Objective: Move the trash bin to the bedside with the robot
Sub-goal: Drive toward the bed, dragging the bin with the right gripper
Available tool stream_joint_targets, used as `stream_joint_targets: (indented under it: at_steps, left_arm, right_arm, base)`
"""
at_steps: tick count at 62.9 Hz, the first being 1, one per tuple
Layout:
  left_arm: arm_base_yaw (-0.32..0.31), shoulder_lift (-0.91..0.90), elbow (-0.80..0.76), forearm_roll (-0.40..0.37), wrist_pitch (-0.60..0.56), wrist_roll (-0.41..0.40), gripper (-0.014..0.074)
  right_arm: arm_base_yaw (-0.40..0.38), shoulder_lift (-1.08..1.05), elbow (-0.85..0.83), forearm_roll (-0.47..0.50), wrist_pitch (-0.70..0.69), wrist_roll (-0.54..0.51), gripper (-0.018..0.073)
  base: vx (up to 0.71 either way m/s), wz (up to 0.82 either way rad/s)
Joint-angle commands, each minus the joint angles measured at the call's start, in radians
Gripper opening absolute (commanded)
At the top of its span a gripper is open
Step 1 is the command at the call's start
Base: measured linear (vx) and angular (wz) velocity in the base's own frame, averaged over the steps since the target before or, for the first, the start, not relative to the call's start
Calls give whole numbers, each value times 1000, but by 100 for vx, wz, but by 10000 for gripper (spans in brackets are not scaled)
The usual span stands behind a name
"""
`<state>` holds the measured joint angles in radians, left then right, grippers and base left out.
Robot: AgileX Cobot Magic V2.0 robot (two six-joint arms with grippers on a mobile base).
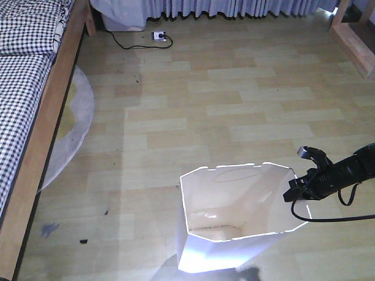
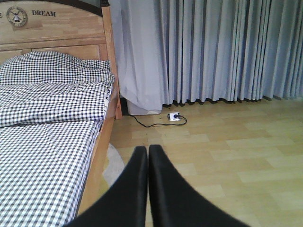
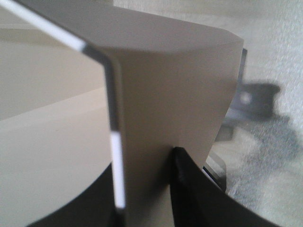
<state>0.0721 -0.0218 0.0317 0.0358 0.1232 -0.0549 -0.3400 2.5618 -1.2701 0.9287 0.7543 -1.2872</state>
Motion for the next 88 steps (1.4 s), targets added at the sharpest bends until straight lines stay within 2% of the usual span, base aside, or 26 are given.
stream_joint_targets:
  at_steps: [1,88]
  left_arm:
    - [-4,-5,-24,-1,-73,-4,-6]
    - [-4,-5,-24,-1,-73,-4,-6]
  right_arm:
    - [-4,-76,-9,78,194,-7,-3]
    - [-4,-76,-9,78,194,-7,-3]
  base:
    - [36,-1]
    - [34,3]
